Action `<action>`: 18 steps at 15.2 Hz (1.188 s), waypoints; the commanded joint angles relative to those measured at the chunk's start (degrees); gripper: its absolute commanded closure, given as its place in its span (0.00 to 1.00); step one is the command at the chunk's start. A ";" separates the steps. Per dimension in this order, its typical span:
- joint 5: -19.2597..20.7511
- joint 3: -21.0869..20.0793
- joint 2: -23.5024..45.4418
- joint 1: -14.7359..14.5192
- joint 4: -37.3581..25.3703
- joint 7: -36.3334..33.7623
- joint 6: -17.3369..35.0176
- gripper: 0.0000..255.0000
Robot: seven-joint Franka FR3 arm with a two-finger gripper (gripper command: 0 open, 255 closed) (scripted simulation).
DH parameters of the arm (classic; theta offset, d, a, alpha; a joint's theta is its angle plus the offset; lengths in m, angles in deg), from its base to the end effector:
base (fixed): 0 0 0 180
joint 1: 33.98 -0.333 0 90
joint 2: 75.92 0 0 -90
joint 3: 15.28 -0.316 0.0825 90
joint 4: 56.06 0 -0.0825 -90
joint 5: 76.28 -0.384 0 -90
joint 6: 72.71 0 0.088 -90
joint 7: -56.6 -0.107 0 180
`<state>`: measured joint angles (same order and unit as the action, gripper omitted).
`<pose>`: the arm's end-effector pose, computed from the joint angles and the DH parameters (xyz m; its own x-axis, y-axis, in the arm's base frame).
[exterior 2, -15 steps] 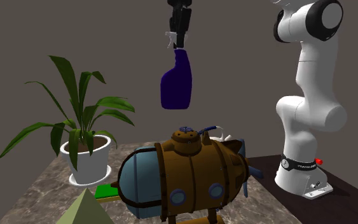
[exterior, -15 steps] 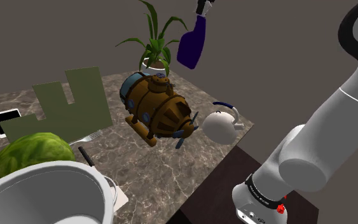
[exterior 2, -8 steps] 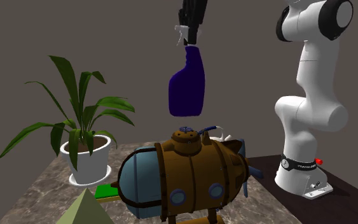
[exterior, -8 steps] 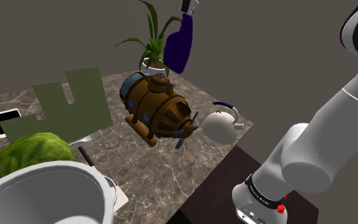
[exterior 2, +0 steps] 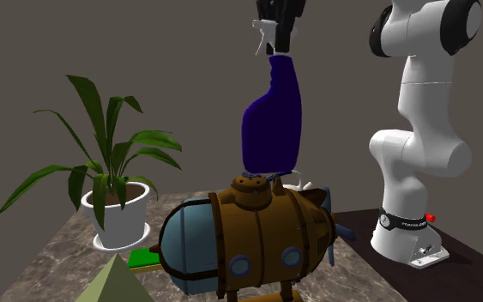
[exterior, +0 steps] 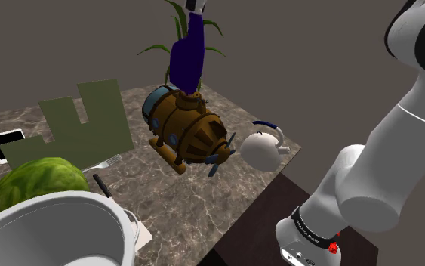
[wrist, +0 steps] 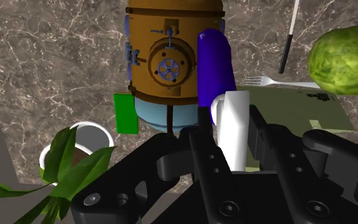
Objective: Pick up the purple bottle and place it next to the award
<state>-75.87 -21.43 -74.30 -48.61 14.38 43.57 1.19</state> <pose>0.4894 0.1834 0.7393 0.9906 0.1326 0.0323 0.1327 -0.9911 -0.0036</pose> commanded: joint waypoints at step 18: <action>0.71 -4.82 1.31 -5.89 7.62 -10.72 8.85 1.00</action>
<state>-75.07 -26.26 -72.54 -54.52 20.56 32.87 9.00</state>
